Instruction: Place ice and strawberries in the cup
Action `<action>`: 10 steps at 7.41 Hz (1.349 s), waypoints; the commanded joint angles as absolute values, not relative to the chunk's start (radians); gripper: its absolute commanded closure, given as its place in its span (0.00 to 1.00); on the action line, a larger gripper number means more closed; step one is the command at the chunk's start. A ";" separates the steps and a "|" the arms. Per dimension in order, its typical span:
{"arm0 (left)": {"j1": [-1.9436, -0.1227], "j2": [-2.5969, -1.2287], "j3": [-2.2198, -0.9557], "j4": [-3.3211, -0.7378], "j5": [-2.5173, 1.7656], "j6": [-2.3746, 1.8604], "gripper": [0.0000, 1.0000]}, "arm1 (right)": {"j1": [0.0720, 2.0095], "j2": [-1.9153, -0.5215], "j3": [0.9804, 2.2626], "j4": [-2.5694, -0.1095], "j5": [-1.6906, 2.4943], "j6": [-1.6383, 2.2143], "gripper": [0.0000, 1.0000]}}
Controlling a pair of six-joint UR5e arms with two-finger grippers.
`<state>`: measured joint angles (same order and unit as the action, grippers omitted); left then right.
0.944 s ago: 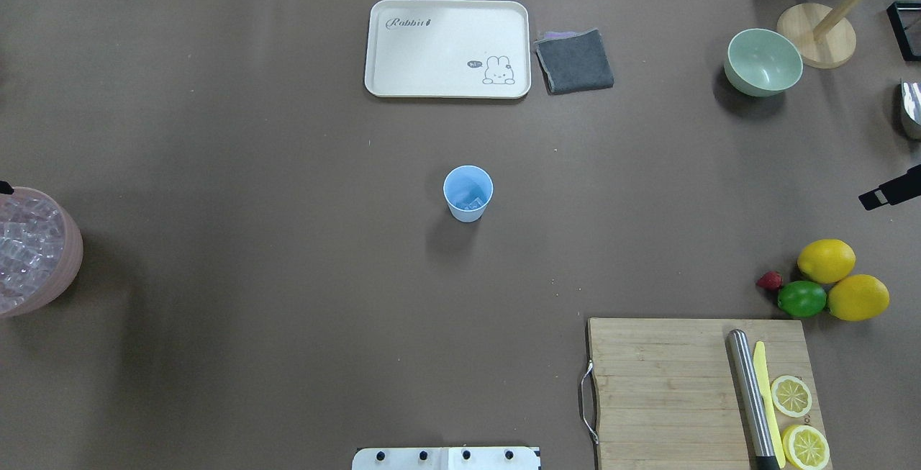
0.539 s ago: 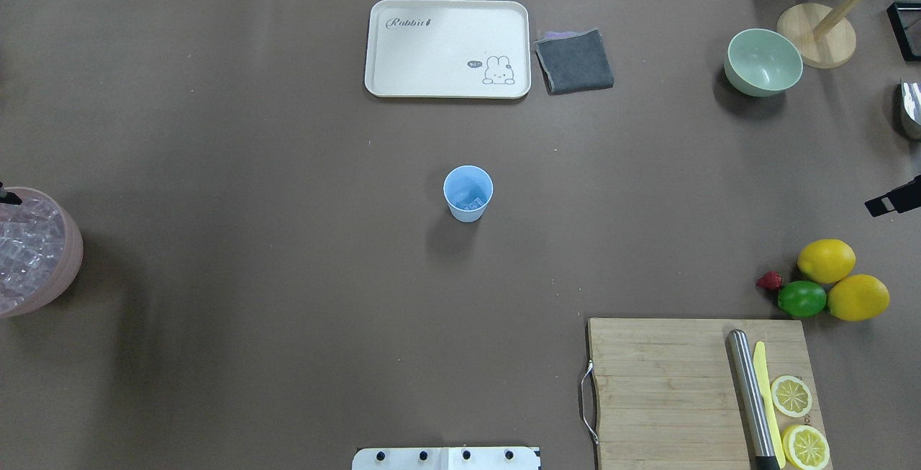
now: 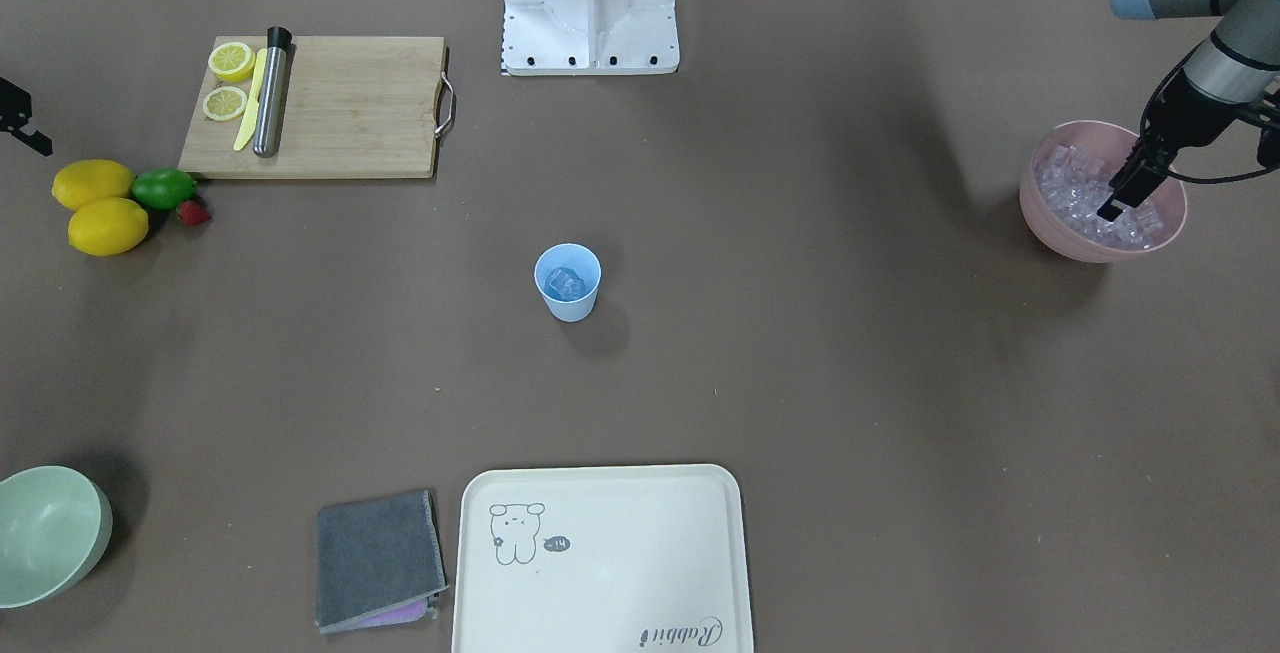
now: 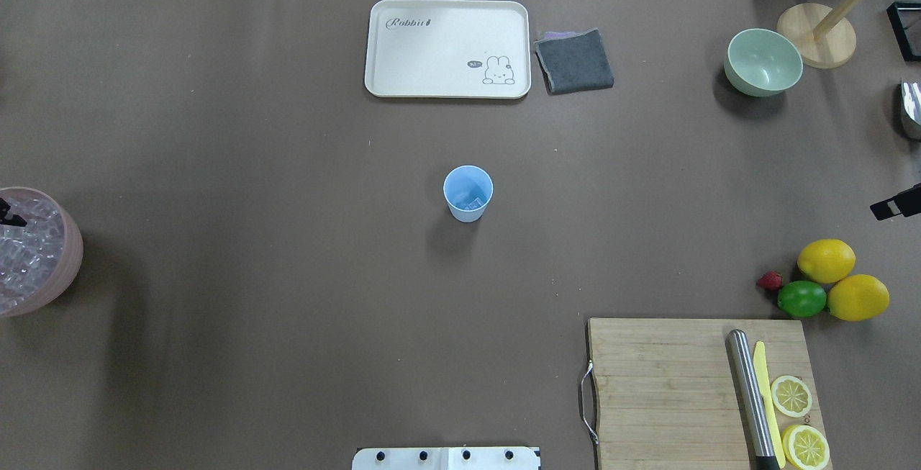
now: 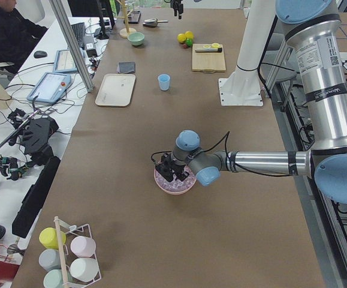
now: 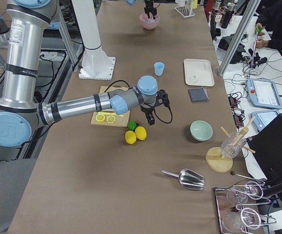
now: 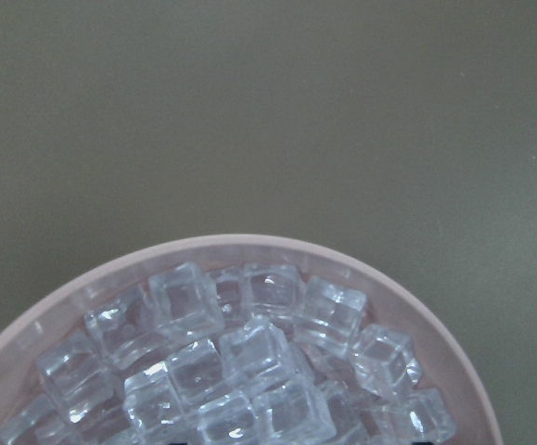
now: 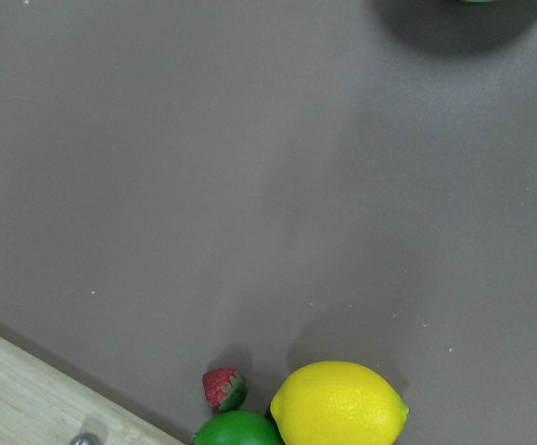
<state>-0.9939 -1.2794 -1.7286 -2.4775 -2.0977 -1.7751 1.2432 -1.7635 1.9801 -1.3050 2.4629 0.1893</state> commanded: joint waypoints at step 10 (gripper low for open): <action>-0.973 -1.252 -1.718 -2.510 -2.092 -1.776 0.39 | 1.269 -1.808 2.017 -1.304 2.473 0.190 0.00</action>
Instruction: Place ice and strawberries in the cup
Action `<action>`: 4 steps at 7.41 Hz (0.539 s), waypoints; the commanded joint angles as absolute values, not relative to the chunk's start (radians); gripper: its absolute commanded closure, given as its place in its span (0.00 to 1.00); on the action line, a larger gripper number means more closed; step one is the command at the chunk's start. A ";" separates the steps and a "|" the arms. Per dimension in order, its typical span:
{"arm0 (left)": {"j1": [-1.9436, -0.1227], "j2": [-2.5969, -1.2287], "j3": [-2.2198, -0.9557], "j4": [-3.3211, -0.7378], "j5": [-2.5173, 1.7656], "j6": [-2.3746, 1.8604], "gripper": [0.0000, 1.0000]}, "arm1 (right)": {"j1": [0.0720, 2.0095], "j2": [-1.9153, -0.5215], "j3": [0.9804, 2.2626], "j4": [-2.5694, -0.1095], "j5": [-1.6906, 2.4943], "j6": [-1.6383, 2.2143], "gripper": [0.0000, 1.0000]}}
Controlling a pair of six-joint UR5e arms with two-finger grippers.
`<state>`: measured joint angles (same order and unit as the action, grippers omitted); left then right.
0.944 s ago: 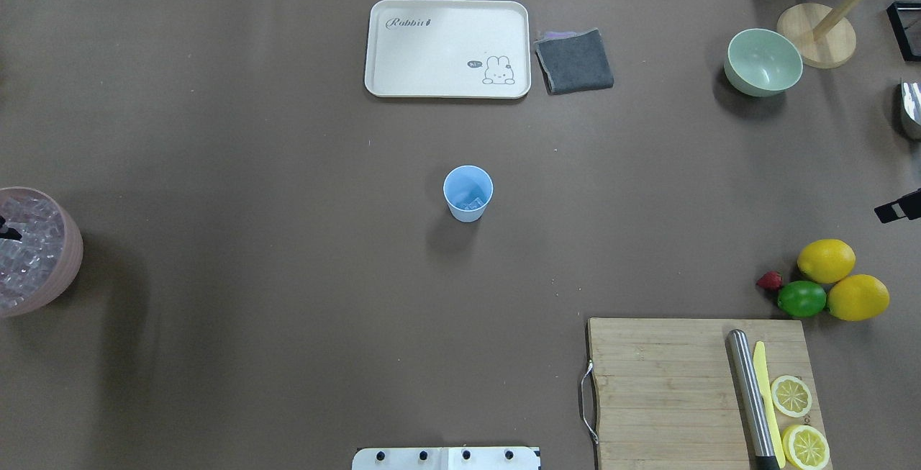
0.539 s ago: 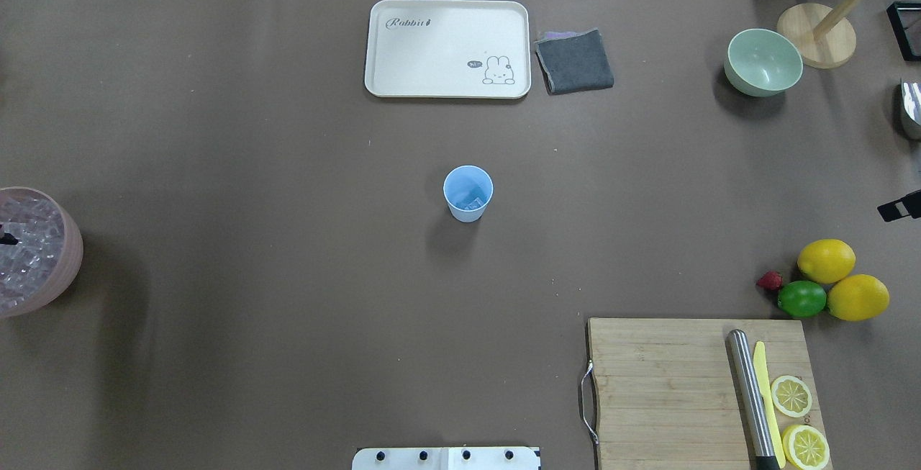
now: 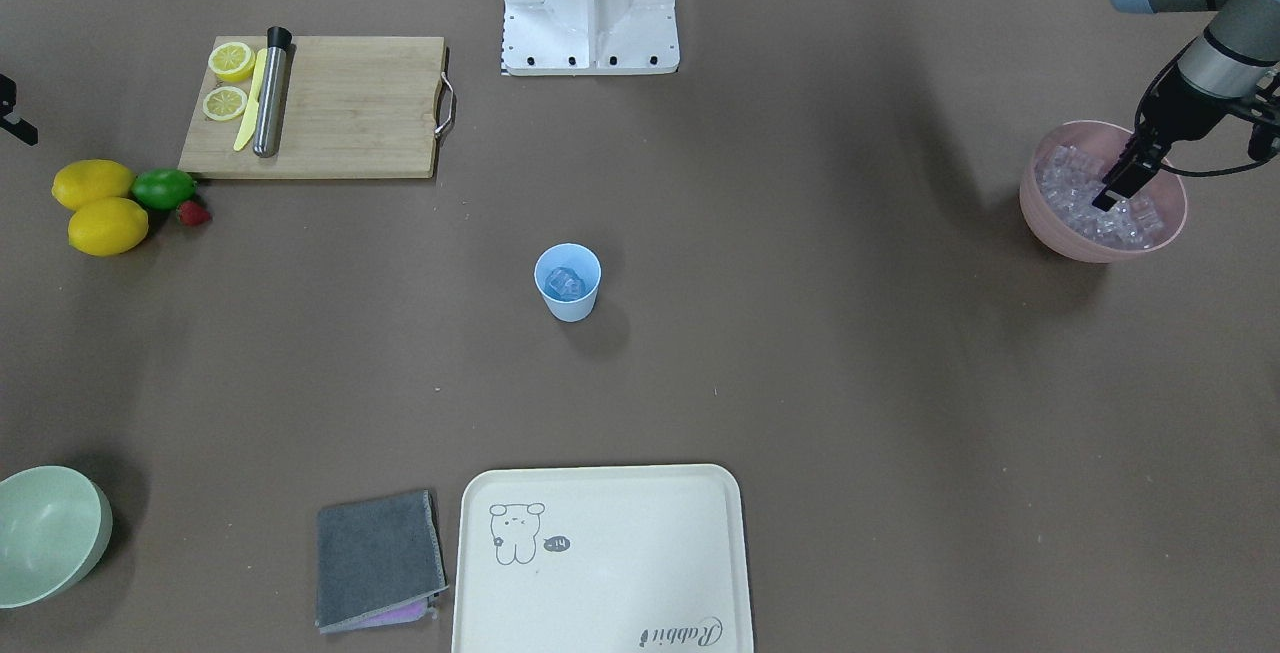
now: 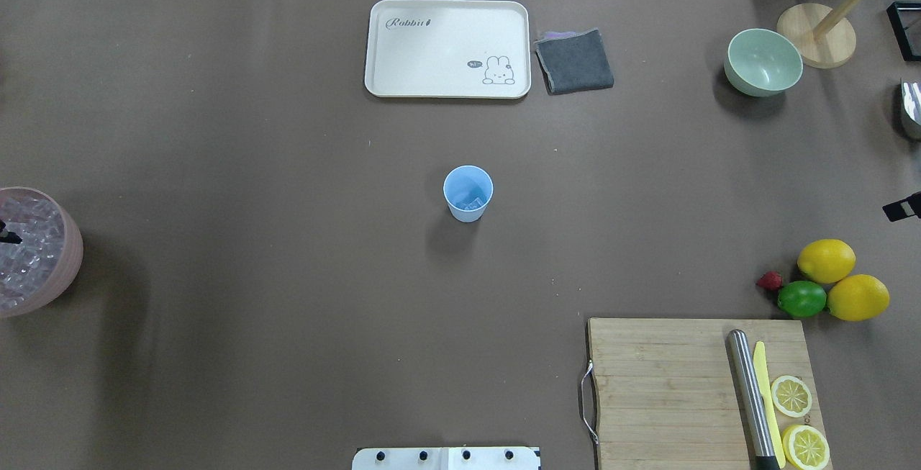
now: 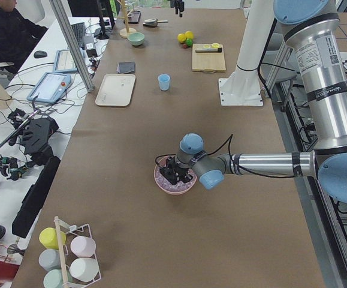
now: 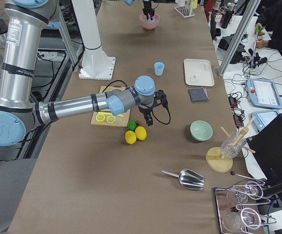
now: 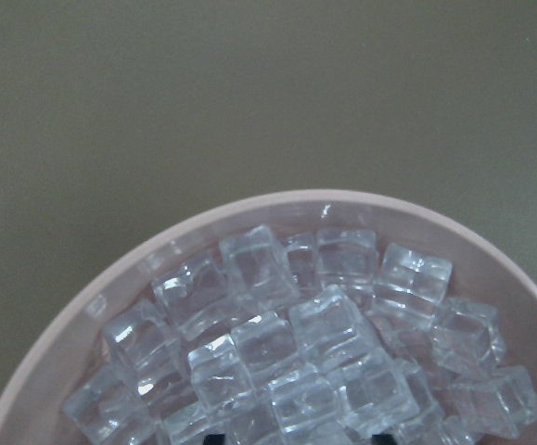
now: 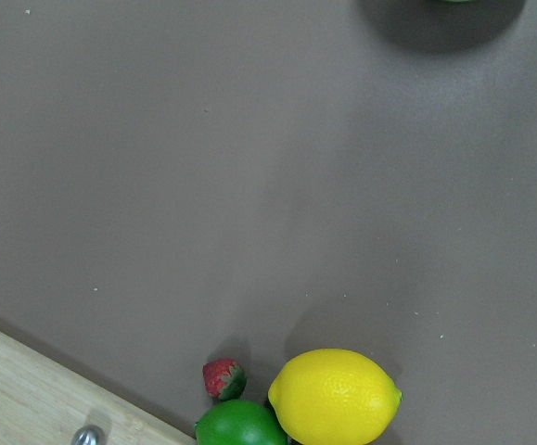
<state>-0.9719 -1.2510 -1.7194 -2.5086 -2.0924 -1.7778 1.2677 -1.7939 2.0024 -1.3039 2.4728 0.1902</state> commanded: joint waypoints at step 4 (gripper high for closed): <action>-0.971 -1.253 -1.724 -2.510 -2.091 -1.778 0.40 | 1.278 -1.830 2.025 -1.304 2.473 0.186 0.00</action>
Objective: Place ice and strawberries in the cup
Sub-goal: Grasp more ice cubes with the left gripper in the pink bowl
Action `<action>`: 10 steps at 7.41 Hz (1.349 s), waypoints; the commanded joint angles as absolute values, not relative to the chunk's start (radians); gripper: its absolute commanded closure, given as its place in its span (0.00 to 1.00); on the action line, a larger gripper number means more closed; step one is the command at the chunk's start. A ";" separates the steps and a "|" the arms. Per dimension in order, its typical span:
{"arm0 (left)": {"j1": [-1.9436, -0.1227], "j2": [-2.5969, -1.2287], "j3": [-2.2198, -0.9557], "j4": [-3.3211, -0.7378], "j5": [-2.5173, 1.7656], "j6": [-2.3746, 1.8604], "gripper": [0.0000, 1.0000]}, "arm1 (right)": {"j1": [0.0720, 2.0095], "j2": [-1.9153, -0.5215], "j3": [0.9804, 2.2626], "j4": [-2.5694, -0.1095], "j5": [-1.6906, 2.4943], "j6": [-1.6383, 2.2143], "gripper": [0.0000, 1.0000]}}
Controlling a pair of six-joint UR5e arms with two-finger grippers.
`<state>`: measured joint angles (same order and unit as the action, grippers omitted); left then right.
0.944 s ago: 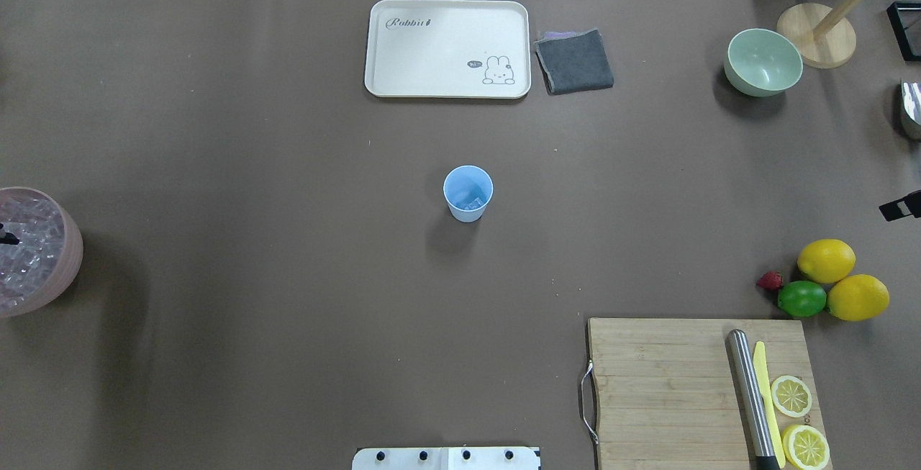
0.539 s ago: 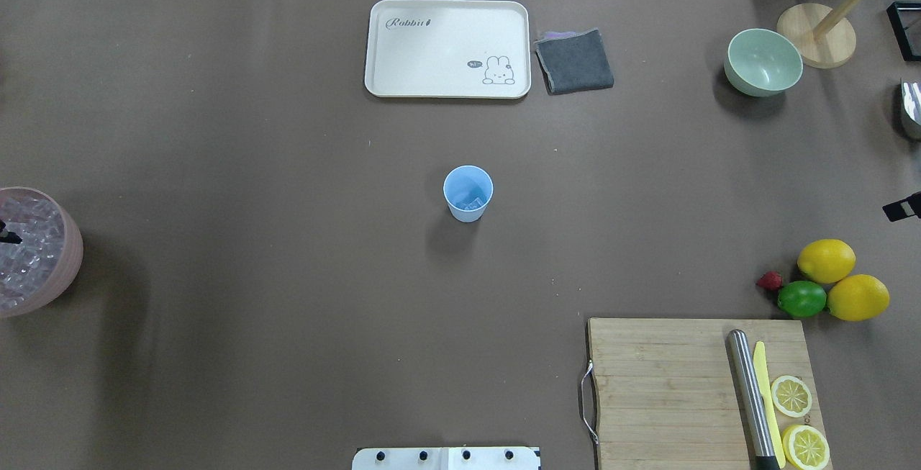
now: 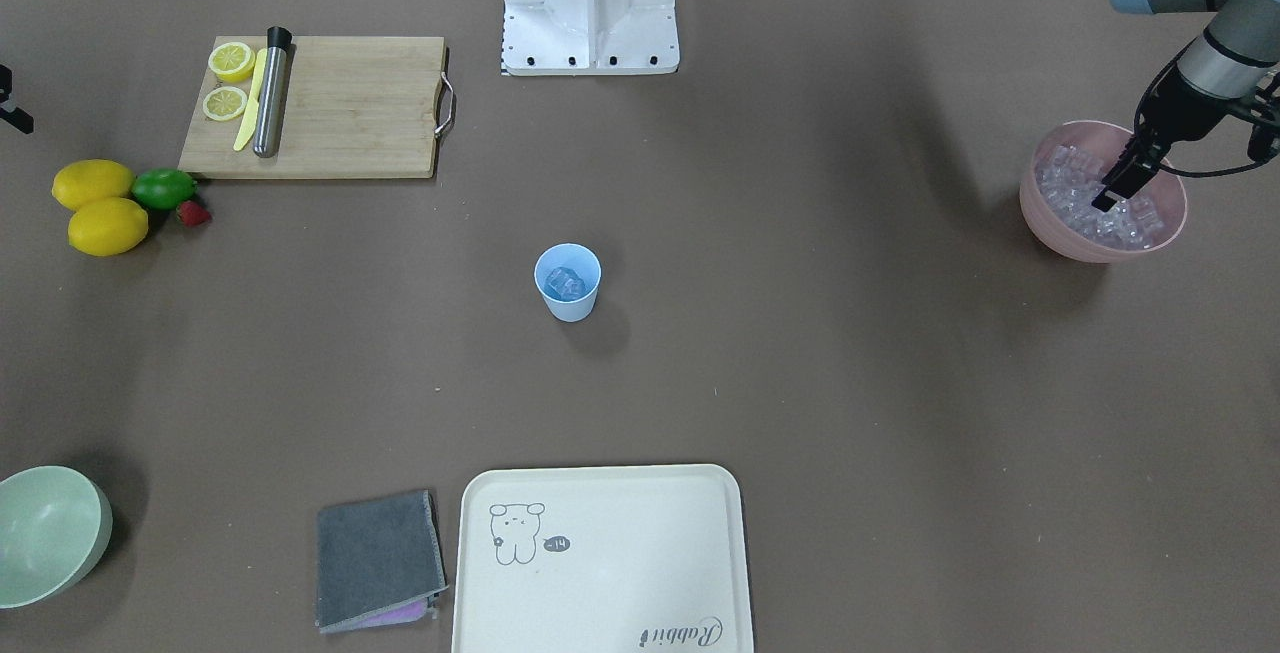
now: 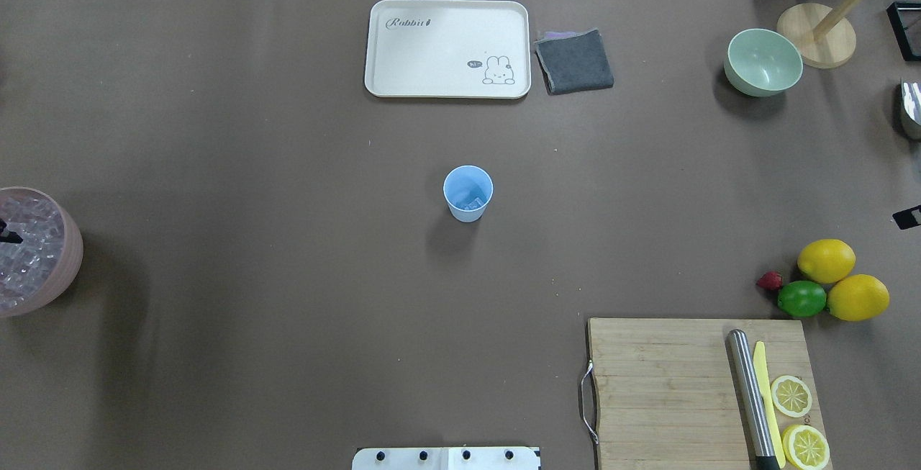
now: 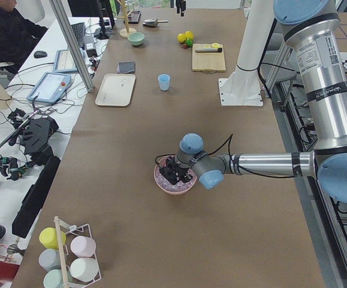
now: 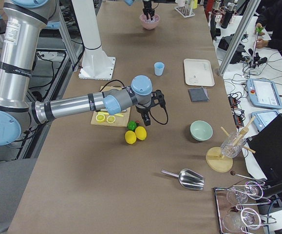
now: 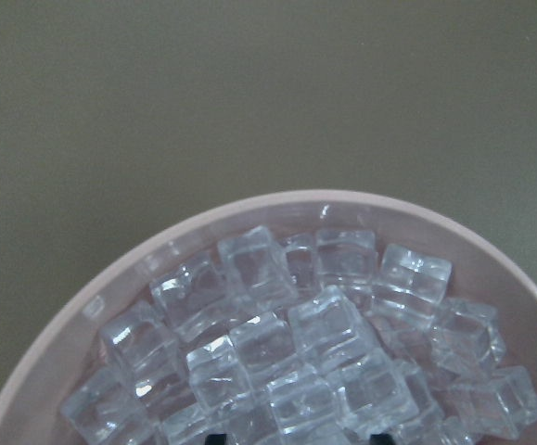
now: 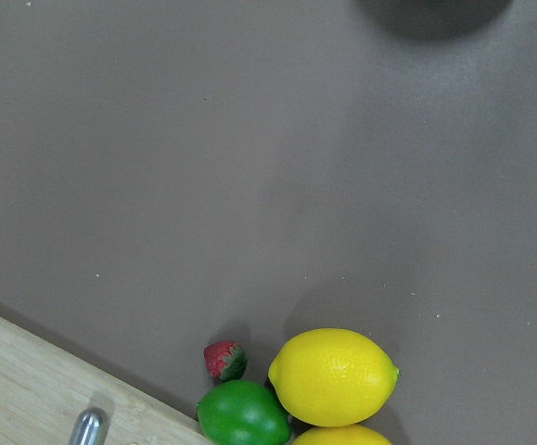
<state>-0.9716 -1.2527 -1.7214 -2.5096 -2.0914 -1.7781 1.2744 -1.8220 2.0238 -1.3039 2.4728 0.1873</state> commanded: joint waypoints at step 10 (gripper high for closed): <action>-0.965 -1.255 -1.721 -2.508 -2.085 -1.776 1.00 | 1.292 -1.847 2.028 -1.304 2.511 0.184 0.00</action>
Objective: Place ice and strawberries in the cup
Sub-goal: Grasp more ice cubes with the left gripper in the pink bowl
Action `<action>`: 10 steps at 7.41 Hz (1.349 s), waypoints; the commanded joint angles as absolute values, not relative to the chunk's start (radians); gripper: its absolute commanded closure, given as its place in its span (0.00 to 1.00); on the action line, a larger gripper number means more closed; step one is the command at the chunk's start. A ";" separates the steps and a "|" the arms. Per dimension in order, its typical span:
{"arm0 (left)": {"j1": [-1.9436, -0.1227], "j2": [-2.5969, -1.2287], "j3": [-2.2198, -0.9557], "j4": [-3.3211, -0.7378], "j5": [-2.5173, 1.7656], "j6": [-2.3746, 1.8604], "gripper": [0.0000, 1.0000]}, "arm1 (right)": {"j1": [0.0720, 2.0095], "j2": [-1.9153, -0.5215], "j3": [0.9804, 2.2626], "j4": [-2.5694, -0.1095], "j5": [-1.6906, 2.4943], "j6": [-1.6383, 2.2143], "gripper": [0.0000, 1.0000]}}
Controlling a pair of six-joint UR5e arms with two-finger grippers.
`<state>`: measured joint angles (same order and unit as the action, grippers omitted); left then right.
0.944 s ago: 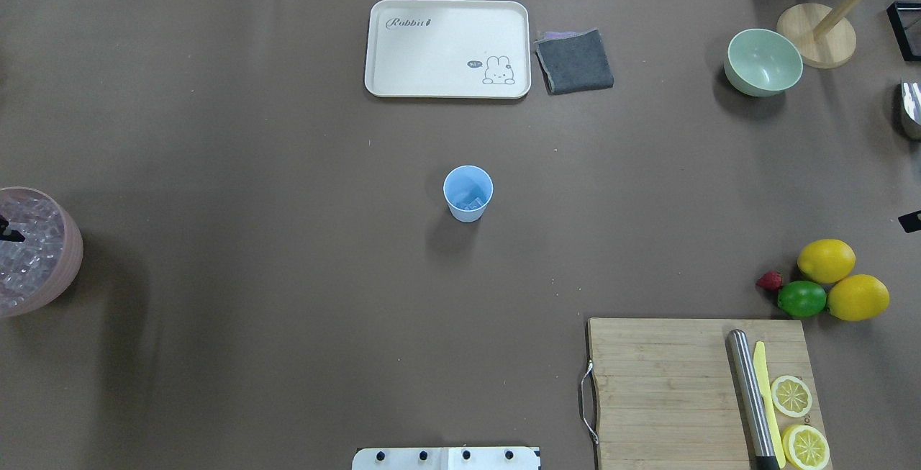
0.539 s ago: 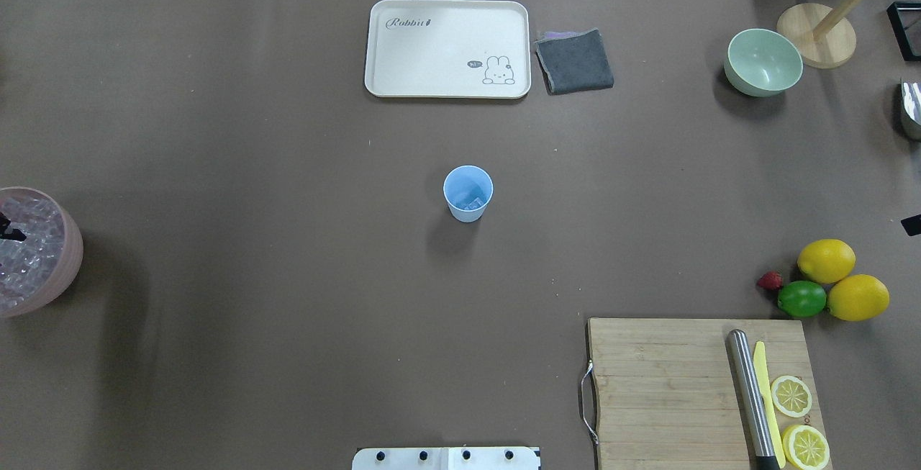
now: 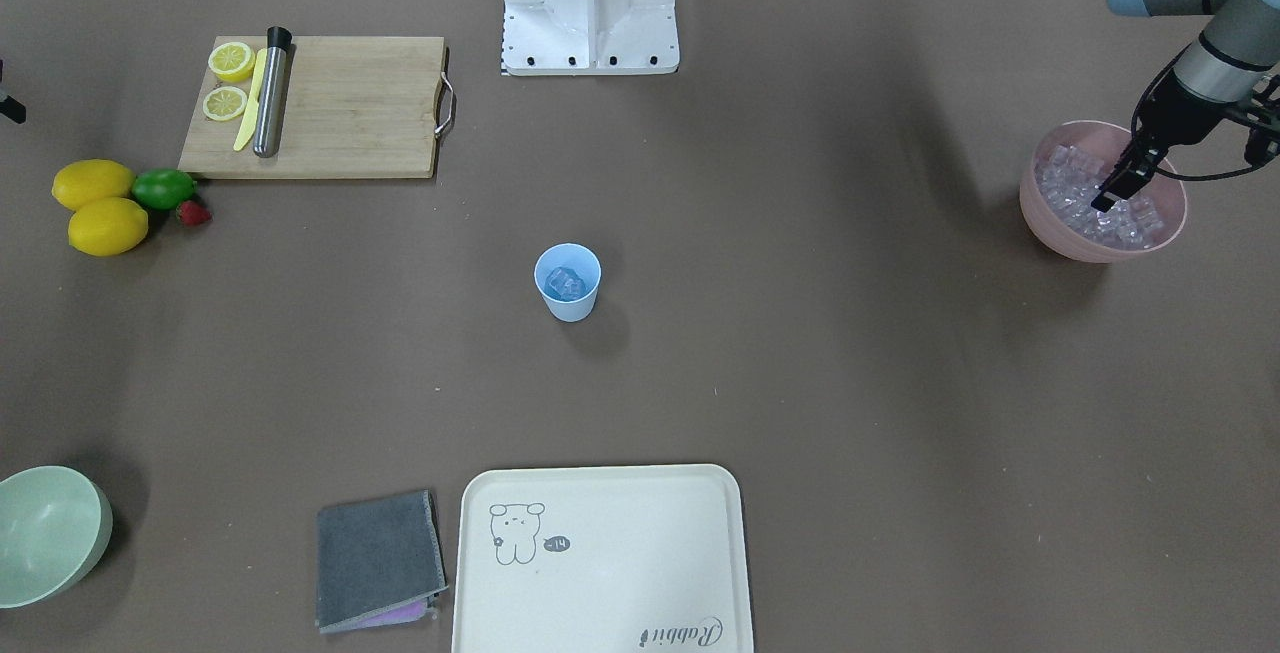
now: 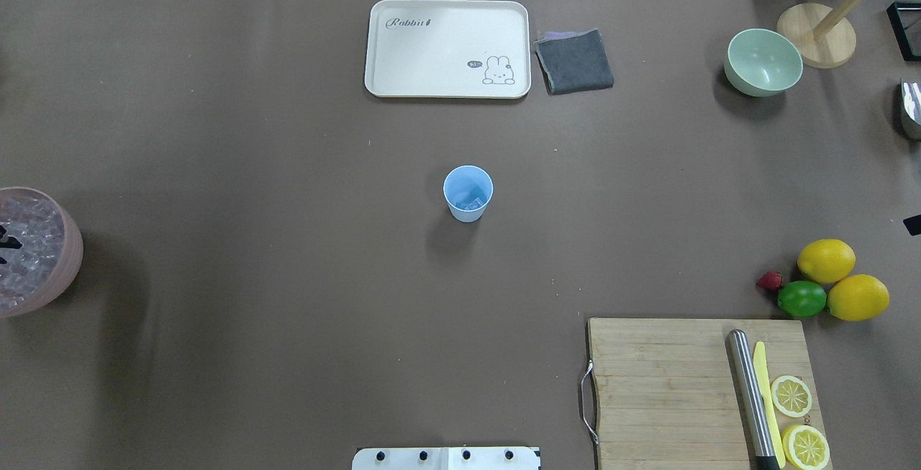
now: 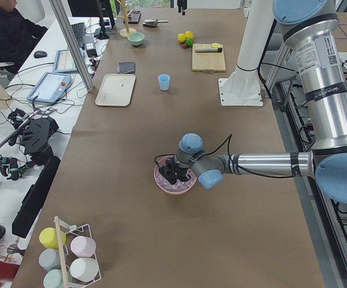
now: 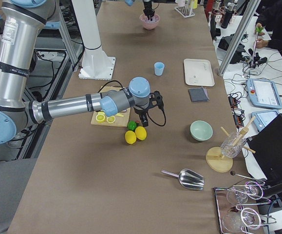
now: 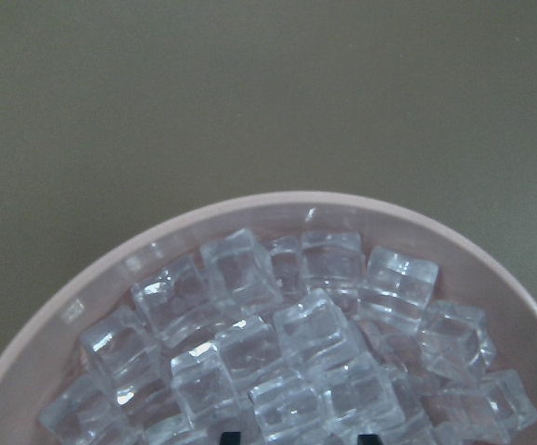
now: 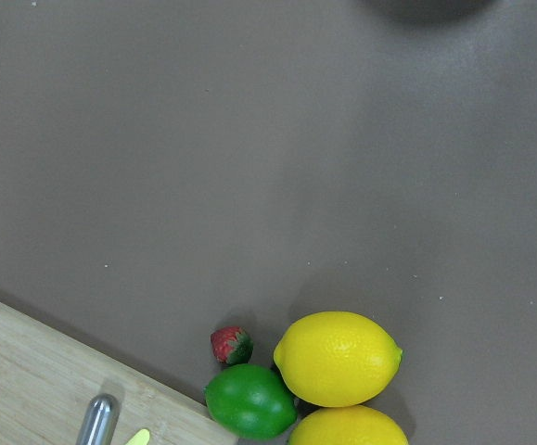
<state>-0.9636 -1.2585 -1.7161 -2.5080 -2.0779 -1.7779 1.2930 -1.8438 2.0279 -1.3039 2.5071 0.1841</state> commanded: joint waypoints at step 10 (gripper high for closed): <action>-1.094 -1.235 -1.864 -2.387 -2.286 -1.628 1.00 | 1.289 -1.851 1.999 -1.309 2.549 0.186 0.00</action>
<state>-1.0929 -1.2298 -1.8412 -2.4004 -2.2825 -1.6283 1.2880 -1.8516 2.0053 -1.3095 2.5383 0.1856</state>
